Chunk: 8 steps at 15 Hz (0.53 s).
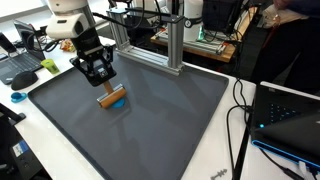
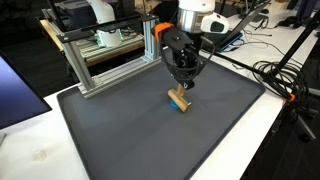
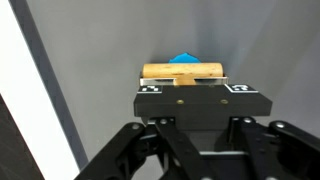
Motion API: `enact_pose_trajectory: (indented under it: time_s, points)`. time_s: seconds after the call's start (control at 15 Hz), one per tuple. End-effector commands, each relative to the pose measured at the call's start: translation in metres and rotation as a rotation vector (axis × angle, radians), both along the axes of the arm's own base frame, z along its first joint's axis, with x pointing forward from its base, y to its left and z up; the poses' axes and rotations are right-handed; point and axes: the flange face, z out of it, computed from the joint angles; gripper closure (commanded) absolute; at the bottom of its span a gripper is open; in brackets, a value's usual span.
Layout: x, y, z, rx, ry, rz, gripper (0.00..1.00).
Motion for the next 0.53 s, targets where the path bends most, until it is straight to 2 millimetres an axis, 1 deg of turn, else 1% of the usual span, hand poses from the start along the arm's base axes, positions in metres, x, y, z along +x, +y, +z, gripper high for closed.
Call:
enact_pose_trajectory:
  time_s: [0.0,0.27,0.47]
  points:
    - [0.001,-0.008,-0.021,-0.060,0.019,0.010,0.78]
    - [0.001,-0.004,-0.021,-0.083,0.018,0.028,0.78]
    - [-0.002,0.008,-0.019,-0.075,0.020,0.053,0.78]
